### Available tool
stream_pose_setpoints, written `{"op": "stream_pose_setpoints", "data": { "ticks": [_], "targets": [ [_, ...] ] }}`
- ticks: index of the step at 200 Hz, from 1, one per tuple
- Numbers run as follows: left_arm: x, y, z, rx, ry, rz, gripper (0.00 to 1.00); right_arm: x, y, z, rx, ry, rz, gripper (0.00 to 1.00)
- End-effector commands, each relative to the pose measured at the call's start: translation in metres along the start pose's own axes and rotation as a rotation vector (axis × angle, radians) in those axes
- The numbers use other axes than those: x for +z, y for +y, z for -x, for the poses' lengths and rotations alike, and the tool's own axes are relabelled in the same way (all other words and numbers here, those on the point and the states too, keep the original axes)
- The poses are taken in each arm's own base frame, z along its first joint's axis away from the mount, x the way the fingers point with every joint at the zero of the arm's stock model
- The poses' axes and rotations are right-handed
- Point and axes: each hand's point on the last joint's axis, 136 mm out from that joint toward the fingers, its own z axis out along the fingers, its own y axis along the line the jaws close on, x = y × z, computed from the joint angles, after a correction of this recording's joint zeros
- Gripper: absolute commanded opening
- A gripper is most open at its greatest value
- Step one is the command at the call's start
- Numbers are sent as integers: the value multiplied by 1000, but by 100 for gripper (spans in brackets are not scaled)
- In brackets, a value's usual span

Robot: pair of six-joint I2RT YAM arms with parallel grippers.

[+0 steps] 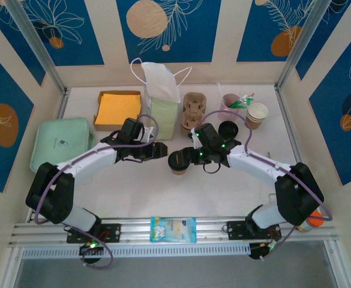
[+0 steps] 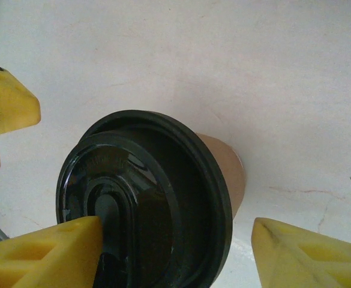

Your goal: Pack the takeout coffee

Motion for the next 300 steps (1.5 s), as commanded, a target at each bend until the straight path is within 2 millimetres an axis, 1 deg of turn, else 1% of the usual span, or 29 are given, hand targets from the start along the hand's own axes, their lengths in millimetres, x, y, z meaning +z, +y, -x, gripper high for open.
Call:
{"op": "stream_pose_setpoints", "data": {
  "ticks": [1,24,42,63,70,85,107,138,163,199,222,265,300],
  "targets": [
    [0,-5,8,20,-6,-25,57,-19,16,4,-32,4,28,69],
    [0,-6,13,35,-9,-13,57,-31,27,12,-42,-23,60,70],
    [3,-3,18,44,-9,8,57,-36,29,10,-38,-31,68,70],
    [10,-2,26,47,-8,13,57,-37,21,-1,-27,-25,45,72],
    [13,-2,28,45,-6,10,57,-36,19,-6,-27,-18,33,80],
    [17,-2,32,46,-6,9,56,-33,14,-18,-38,1,5,86],
    [23,-4,36,56,5,7,56,-29,8,-33,-32,18,-19,87],
    [29,-6,32,84,36,32,56,-21,2,-41,4,17,-21,85],
    [35,-7,26,103,64,40,56,-16,0,-40,33,16,-9,83],
    [46,0,18,106,97,68,55,-10,0,-38,37,29,-7,82],
    [49,2,15,101,104,75,55,-8,-12,-37,68,28,-45,80],
    [50,4,8,99,112,76,51,-15,-34,-33,131,3,-68,78],
    [50,2,-2,91,122,66,49,-21,-46,-22,164,-25,-74,78]
  ]
}}
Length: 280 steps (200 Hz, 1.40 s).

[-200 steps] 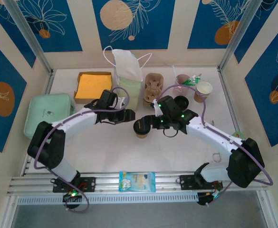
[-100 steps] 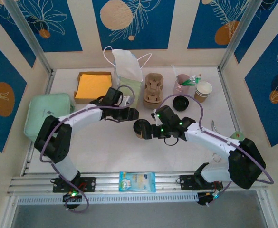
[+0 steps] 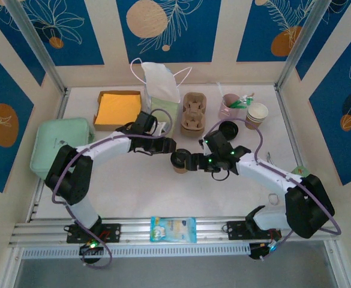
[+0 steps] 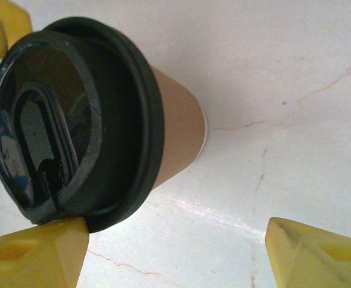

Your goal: Pack the takeout coffee

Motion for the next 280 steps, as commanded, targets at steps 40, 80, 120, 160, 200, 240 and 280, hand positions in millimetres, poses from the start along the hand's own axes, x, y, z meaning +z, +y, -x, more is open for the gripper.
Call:
{"op": "stream_pose_setpoints", "data": {
  "ticks": [40,80,120,160,200,240,280],
  "targets": [
    [1,-5,-33,-18,57,4,48,-5,-24,23,75,-32,-39,78],
    [-8,-16,-35,-19,36,-26,46,-9,-30,31,92,-45,-47,77],
    [-9,-29,-36,-20,36,-79,47,-13,-24,47,89,-72,-34,77],
    [-8,-42,-37,-15,39,-119,47,-13,-21,65,93,-79,-39,77],
    [-16,-48,-35,-2,26,-124,47,-13,-20,70,94,-75,-34,77],
    [-33,-53,-13,21,-29,-128,47,-28,-8,67,75,-97,-4,78],
    [-26,-41,8,41,-22,-75,47,-41,2,49,56,-102,8,80]
  ]
}}
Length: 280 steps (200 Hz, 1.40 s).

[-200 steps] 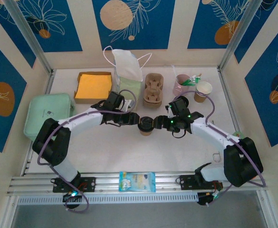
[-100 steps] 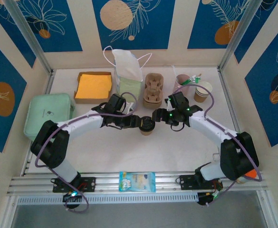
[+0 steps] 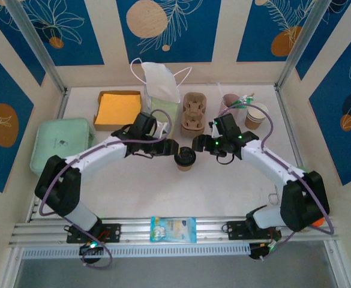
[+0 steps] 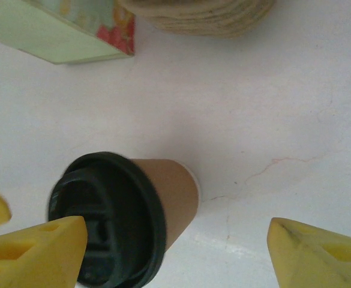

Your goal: Pack the takeout coffee

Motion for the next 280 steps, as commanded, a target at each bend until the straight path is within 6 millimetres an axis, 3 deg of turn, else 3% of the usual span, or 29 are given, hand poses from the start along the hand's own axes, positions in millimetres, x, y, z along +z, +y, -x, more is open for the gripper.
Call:
{"op": "stream_pose_setpoints", "data": {
  "ticks": [1,38,63,100,146,280],
  "targets": [
    [4,6,12,28,12,23,47,-12,7,-17,-14,20,23,80],
    [20,16,12,14,48,31,47,-7,14,-44,-20,66,51,78],
    [13,13,14,16,30,18,47,-5,18,-54,-36,88,6,82],
    [-1,22,22,-15,-17,8,47,-6,17,-51,-11,64,-96,85],
    [9,35,20,-3,18,54,46,8,14,-55,29,87,-126,81],
    [38,30,14,30,79,54,45,29,-13,-65,105,139,-133,74]
  ]
}}
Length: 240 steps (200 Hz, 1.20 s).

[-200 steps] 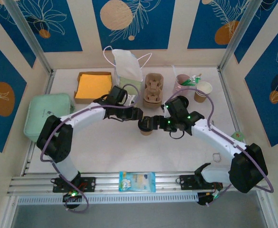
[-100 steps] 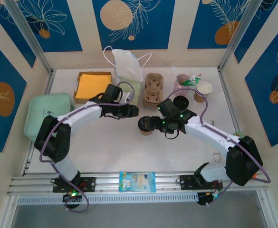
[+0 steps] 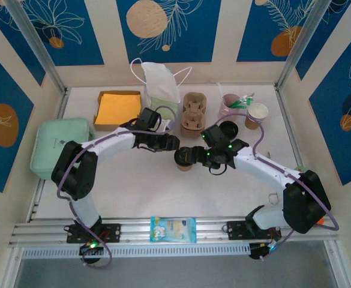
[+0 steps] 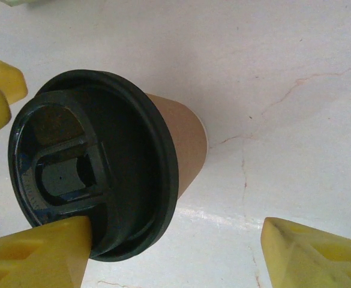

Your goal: Pack the takeout coffee

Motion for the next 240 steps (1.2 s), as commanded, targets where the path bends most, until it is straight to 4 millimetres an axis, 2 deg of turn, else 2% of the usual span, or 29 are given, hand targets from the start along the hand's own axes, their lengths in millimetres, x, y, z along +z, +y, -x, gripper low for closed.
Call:
{"op": "stream_pose_setpoints", "data": {
  "ticks": [1,45,108,153,192,240],
  "targets": [
    [3,-5,2,33,14,1,45,11,-15,-13,26,52,-39,74],
    [10,5,-9,21,41,32,41,13,-25,-13,43,59,-52,72],
    [13,17,-27,6,67,69,32,10,-38,2,48,46,-60,69],
    [13,10,-38,7,77,60,29,12,-44,20,50,32,-68,67],
    [13,-2,-47,8,76,35,28,11,-41,41,30,10,-73,66],
    [11,-11,-43,11,60,11,28,9,-34,55,4,1,-69,65]
  ]
}}
